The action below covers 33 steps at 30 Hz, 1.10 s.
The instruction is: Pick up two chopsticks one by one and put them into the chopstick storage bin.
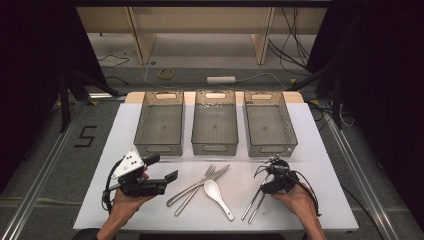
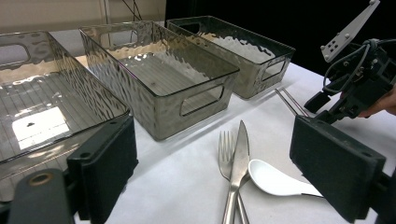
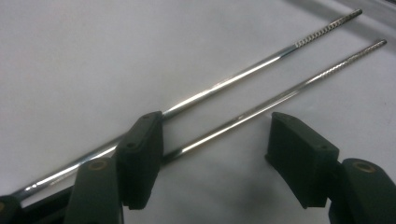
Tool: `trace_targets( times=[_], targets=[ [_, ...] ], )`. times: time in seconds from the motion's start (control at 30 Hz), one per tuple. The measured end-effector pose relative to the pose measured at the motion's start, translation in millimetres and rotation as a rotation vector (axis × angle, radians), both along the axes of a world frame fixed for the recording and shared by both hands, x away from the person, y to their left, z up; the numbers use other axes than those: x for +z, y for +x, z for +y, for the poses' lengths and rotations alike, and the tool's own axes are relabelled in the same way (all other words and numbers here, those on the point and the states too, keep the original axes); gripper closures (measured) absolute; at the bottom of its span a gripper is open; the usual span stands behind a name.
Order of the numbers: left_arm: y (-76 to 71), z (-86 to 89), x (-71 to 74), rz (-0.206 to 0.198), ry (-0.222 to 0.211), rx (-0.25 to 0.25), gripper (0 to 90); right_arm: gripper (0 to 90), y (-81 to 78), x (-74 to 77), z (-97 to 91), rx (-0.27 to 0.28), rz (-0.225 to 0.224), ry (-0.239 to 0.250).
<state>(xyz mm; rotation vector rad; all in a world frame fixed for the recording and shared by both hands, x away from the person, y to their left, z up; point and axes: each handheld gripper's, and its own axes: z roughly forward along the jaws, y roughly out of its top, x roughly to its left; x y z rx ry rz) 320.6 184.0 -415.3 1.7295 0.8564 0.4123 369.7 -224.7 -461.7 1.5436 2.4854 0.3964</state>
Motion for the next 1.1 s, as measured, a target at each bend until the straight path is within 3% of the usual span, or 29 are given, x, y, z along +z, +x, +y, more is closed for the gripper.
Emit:
trace_targets(
  times=[0.63, 1.1],
  targets=[
    [-0.6, 0.5, 0.0, 0.001, -0.005, 0.002, 14.2, 44.9, 2.5, 4.3, 2.8, 0.06, 0.089, -0.056],
    [-1.1, 0.6, 0.2, 0.0, -0.004, 0.0, 14.2, 47.8, 6.5, 5.1, 2.0, 0.07, 0.14, -0.071]
  ],
)
